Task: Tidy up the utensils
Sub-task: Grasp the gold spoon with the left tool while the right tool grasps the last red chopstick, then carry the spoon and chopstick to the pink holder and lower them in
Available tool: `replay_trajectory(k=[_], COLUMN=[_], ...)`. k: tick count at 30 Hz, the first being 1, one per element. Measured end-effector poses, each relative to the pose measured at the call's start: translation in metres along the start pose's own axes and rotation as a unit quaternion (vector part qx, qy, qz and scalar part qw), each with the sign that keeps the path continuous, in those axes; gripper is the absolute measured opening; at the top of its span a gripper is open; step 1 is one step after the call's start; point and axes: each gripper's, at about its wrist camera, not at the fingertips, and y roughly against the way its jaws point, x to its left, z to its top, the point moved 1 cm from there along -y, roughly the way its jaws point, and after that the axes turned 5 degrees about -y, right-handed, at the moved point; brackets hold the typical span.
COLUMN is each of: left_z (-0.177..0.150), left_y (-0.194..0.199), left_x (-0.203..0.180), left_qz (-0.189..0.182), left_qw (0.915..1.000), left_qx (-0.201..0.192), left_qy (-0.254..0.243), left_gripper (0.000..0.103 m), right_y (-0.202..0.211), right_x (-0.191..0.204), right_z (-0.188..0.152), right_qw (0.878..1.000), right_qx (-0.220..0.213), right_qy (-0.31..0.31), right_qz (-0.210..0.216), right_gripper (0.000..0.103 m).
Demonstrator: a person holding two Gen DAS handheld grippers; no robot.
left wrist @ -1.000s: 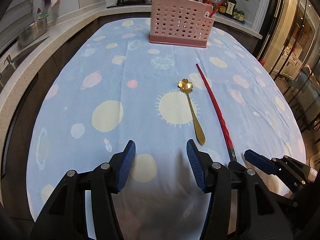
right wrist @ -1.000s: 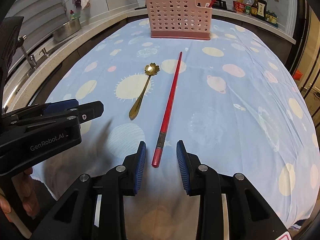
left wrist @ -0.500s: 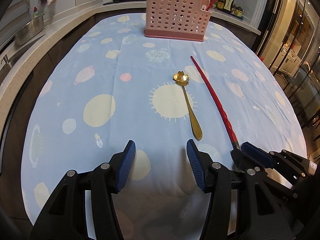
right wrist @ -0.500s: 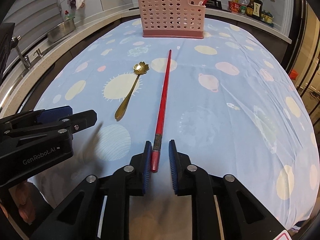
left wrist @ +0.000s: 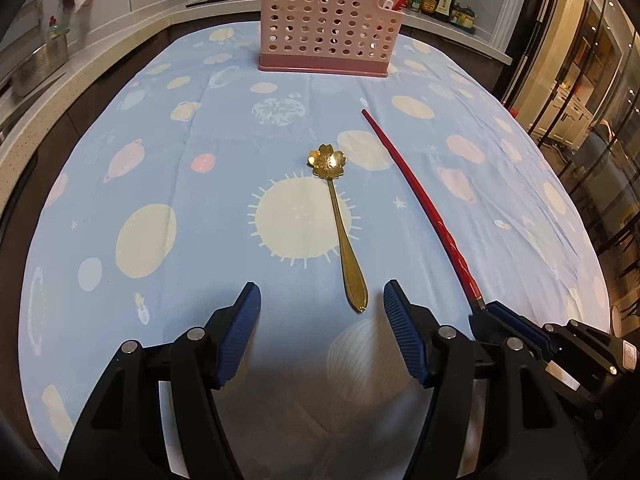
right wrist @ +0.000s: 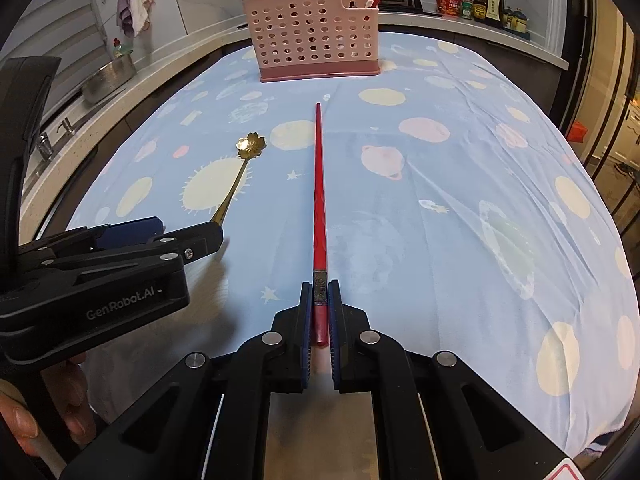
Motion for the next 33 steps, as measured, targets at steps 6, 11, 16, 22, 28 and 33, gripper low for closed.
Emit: replay_trajectory(k=[6, 11, 16, 22, 28, 33], left_z=[0.004, 0.005, 0.006, 0.01, 0.024, 0.039], left_y=[-0.003, -0.005, 0.0, 0.022, 0.053, 0.072], left_x=[-0.002, -0.005, -0.004, 0.0, 0.007, 0.017], left_qz=[-0.002, -0.013, -0.018, -0.015, -0.013, -0.019], left_qw=[1.0, 0.9998, 0.9997, 0.9994, 0.9982, 0.9963], left_qx=[-0.006, -0.004, -0.008, -0.028, -0.059, -0.082], left_qy=[-0.007, -0.014, -0.014, -0.011, 0.002, 0.017], left_gripper=[0.036, 0.01, 0.01, 0.01, 0.009, 0.001], right_y=[0.0, 0.0, 0.003, 0.029, 0.065, 0.091], right_x=[-0.001, -0.001, -0.001, 0.002, 0.003, 0.004], right_z=[0.0, 0.0, 0.001, 0.014, 0.036, 0.059], right_qw=[1.0, 1.0, 1.0, 0.999, 0.996, 0.992], right_qx=[0.001, 0.0, -0.003, -0.036, -0.083, -0.12], right_qy=[-0.002, -0.002, -0.004, -0.005, -0.009, -0.014], right_qz=[0.002, 0.002, 0.005, 0.013, 0.028, 0.042], right_gripper=[0.007, 0.007, 0.007, 0.007, 0.007, 0.007])
